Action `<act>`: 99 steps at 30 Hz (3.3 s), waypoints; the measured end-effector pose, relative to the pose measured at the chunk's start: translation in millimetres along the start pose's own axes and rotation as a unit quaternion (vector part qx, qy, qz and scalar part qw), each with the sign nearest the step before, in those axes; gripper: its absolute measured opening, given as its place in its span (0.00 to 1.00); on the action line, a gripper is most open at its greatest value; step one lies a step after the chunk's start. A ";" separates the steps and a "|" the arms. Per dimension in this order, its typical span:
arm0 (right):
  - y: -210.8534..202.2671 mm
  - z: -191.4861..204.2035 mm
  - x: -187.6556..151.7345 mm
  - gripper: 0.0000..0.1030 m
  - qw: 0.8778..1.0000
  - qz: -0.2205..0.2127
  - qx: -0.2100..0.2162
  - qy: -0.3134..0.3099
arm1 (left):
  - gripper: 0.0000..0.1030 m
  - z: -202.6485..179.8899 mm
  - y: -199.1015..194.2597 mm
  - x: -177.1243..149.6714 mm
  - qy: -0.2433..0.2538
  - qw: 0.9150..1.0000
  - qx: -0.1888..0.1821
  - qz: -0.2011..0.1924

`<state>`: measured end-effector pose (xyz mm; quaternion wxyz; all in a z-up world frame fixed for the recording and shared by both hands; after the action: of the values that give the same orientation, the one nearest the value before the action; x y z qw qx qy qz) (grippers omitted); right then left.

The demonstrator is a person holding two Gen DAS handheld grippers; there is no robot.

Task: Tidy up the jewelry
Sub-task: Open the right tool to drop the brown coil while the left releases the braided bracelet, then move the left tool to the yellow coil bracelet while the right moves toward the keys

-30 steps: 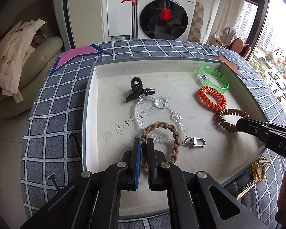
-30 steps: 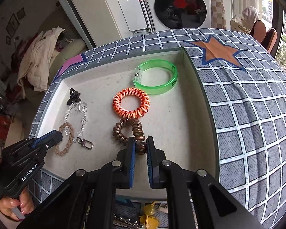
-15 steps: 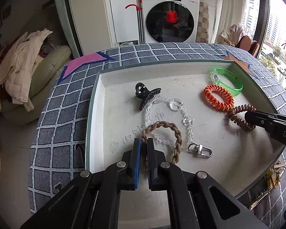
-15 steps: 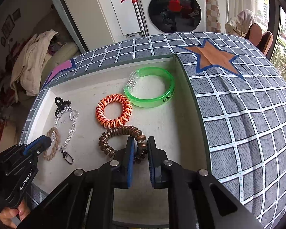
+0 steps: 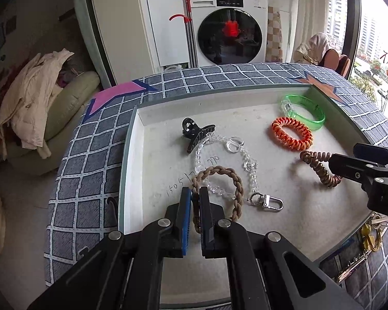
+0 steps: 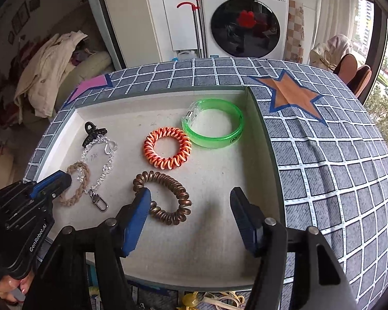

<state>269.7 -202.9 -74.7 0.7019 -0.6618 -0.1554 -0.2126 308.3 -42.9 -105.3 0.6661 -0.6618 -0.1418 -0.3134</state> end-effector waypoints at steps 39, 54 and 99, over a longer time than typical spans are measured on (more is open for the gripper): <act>-49.3 -9.0 -30.5 0.77 0.999 -0.039 -0.002 0.018 | 1.00 3.8 -37.4 19.3 -0.020 0.998 0.001 -0.055; -63.2 -10.6 -61.9 0.87 0.998 -0.049 0.026 0.032 | 1.00 6.7 -75.6 -45.0 -0.049 0.998 -0.024 -0.041; -63.0 -50.3 -98.6 0.83 1.000 0.000 -0.013 0.024 | 1.00 -33.9 -57.7 -92.8 -0.028 0.998 -0.030 0.054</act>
<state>149.9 -245.9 -73.4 0.6966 -0.6657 -0.1359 -0.2307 195.0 -50.2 -118.4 0.6576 -0.6966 -0.1150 -0.2628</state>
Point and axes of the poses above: each gripper's, at about its wrist camera, not at the fingertips, and y roughly the way its jaws point, z to its left, x to its top, the point moved 2 cm from there along y, roughly the way its jaws point, and after that the axes turned 3 degrees about z, right-handed, at the moved point
